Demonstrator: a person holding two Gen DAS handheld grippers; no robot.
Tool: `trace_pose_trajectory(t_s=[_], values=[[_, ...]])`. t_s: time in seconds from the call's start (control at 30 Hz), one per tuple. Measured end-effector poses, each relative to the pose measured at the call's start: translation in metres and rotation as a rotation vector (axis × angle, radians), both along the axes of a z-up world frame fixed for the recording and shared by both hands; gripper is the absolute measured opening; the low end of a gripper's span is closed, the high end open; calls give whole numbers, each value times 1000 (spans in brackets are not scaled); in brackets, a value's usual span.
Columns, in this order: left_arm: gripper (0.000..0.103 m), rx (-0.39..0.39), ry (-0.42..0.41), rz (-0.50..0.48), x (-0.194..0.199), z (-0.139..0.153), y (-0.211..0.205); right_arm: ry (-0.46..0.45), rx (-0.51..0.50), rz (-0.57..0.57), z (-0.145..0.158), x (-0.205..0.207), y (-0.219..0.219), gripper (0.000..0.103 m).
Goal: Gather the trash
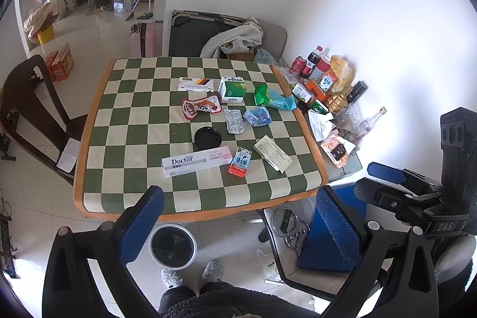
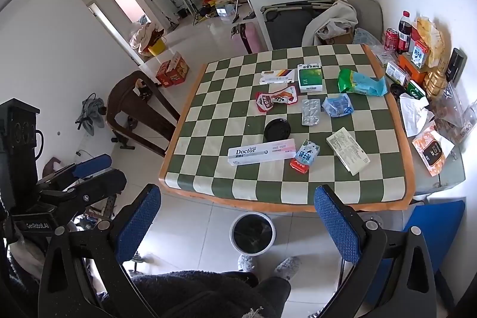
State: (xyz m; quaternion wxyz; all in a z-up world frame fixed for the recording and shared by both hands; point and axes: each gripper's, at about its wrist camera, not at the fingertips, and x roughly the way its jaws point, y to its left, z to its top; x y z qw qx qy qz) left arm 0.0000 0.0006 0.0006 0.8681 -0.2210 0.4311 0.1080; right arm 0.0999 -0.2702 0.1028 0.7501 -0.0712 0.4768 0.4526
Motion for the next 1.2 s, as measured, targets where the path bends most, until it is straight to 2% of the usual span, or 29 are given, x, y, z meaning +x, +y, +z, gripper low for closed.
trace_pose_trajectory(t_s=[1.2], values=[[103,1,-5,-5,-1,0,0,4,8,5,-1,0,3,103]])
